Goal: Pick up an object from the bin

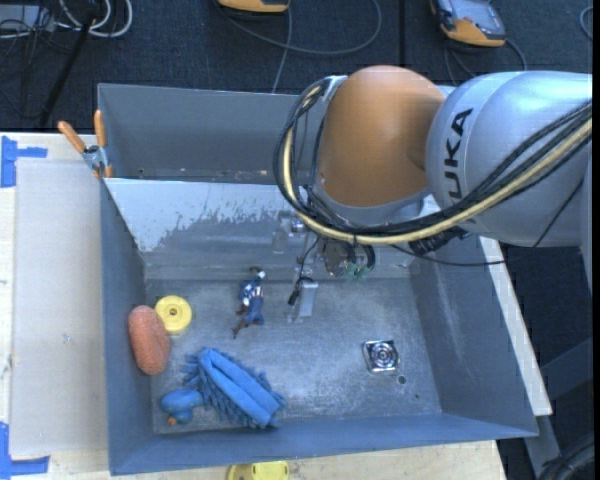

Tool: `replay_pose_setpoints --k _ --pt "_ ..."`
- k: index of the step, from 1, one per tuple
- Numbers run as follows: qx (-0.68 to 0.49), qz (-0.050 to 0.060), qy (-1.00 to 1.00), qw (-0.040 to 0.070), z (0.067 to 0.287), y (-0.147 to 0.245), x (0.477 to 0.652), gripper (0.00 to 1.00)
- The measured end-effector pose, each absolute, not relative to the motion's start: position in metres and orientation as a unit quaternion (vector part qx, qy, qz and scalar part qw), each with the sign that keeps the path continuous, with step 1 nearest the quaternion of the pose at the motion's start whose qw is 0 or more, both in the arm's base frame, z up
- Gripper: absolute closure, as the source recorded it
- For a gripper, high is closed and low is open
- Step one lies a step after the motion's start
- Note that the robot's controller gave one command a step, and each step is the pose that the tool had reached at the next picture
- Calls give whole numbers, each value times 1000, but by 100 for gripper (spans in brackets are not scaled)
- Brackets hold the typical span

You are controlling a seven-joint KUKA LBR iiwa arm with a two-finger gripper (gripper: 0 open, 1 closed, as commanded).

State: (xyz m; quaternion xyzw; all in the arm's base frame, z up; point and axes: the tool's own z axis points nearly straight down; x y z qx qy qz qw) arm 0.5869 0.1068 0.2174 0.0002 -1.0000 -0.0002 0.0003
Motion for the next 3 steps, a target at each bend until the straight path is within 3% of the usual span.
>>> replay_pose_setpoints --k 1,2,3 --pt "65 0 -998 -2 181 115 596 0" --pt "222 0 -975 -1 153 123 606 0" --pt "302 0 -953 -1 141 125 613 0"
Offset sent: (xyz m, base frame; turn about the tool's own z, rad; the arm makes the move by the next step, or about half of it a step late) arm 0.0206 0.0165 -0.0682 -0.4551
